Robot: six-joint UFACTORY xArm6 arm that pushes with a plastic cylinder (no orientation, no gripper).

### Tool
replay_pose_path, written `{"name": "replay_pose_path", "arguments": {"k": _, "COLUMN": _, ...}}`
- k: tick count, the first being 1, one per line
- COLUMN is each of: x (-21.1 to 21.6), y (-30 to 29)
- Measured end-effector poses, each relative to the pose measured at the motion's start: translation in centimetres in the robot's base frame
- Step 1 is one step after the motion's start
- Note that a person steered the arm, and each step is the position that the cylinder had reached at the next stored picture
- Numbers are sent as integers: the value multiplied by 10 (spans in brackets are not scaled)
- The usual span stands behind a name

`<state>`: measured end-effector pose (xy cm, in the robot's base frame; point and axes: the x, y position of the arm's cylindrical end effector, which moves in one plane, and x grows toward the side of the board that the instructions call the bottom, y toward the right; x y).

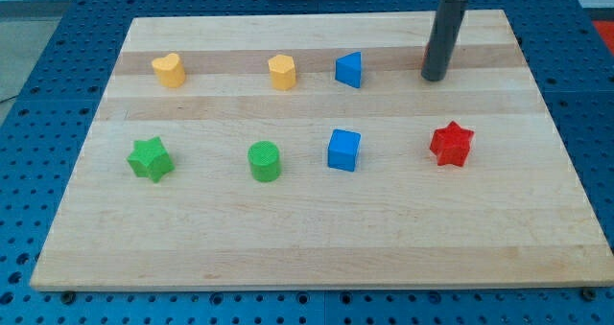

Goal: Move the red circle to the blue triangle

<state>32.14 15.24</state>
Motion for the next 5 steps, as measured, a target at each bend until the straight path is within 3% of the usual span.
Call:
{"name": "replay_pose_path", "arguments": {"k": 1, "x": -11, "y": -16}}
{"name": "replay_pose_path", "arguments": {"k": 2, "x": 13, "y": 20}}
{"name": "replay_pose_path", "arguments": {"k": 3, "x": 9, "y": 74}}
{"name": "replay_pose_path", "arguments": {"k": 4, "x": -23, "y": 67}}
{"name": "replay_pose_path", "arguments": {"k": 5, "x": -46, "y": 4}}
